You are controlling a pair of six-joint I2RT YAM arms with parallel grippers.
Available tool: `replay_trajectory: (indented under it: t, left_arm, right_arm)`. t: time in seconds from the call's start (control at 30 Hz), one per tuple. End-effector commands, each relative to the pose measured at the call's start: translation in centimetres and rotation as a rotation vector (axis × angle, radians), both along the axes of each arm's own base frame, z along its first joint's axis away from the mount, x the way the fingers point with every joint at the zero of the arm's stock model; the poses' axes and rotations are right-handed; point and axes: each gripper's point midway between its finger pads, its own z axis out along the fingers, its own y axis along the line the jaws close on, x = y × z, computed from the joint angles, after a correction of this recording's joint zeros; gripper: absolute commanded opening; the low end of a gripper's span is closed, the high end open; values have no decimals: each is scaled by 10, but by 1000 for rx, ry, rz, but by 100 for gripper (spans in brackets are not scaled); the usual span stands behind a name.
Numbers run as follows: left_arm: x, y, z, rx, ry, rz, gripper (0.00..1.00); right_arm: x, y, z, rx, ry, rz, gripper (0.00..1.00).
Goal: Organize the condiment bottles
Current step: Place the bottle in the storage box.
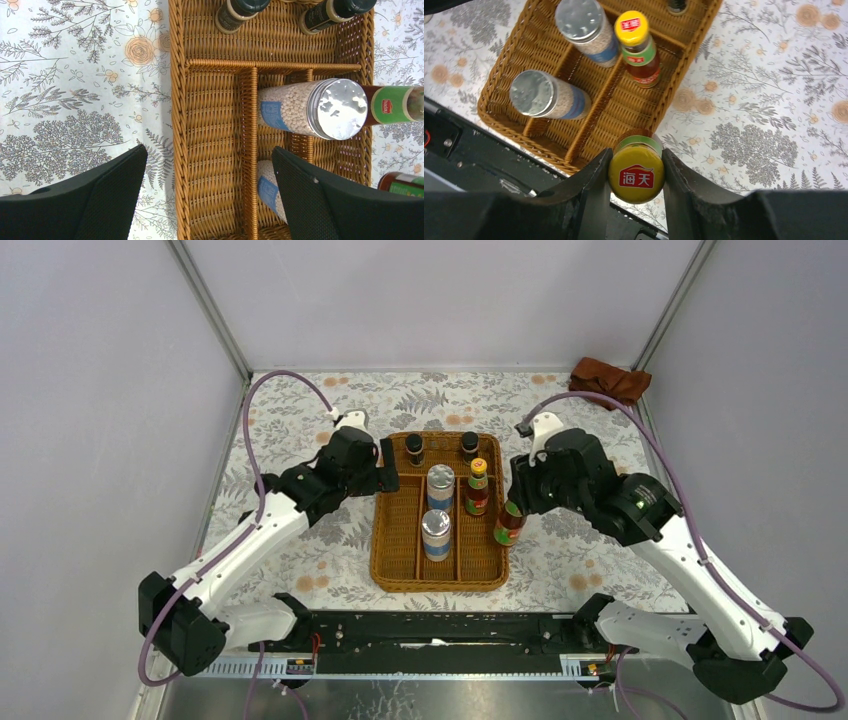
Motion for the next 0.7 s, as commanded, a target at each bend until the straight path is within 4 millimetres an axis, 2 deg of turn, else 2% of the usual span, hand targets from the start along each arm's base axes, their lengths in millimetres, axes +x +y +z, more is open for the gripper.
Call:
replay_trajectory:
  t: [0.0,0.37,0.67]
  left_arm:
    - [13,-3,8,-23,-43,20,98]
    - [15,-2,6,-4,-46,20,98]
    - [18,-1,6,12,-48,14,98]
  right_arm:
    - [1,26,37,76,-93,65,0]
    - [-9,63,31,65,-87,172,0]
    - [-9,74,20,60,-81,198,0]
